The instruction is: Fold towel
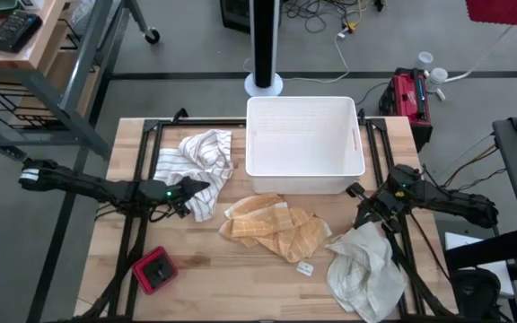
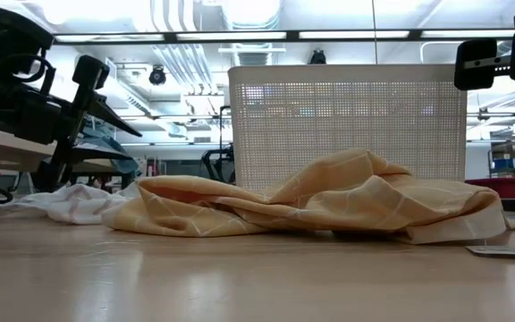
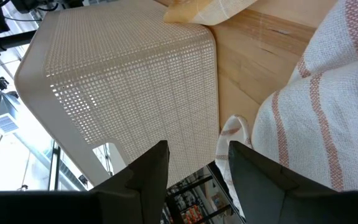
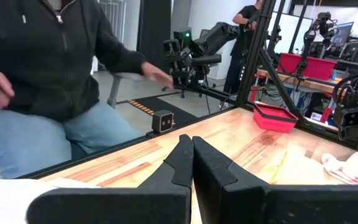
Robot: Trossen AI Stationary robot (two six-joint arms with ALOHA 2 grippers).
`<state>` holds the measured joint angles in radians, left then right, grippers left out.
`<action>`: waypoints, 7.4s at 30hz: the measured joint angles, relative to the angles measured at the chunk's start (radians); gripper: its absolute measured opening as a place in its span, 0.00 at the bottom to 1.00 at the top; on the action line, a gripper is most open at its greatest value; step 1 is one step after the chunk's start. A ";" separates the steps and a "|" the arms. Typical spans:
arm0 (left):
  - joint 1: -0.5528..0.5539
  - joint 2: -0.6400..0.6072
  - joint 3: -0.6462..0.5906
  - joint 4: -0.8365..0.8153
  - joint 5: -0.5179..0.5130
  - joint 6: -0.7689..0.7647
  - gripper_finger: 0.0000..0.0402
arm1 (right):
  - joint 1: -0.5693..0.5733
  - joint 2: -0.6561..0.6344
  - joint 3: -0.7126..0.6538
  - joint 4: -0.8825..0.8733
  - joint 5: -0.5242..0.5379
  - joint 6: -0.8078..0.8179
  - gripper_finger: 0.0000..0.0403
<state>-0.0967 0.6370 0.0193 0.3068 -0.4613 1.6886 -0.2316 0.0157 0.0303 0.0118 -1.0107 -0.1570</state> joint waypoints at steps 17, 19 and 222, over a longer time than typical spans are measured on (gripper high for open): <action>0.000 0.000 0.000 0.015 0.000 0.000 0.32 | 0.000 0.000 0.000 0.000 0.000 0.000 0.00; 0.000 0.000 0.000 0.051 0.011 -0.030 0.31 | 0.000 0.000 0.000 0.000 0.000 0.000 0.00; -0.460 0.571 0.648 -0.589 -0.079 -2.392 0.28 | 0.538 1.656 1.350 -0.791 1.154 0.575 0.00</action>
<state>-0.5567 1.2079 0.6672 -0.2818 -0.5407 -0.7033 0.3060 1.6721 1.3800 -0.7788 0.1437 0.4178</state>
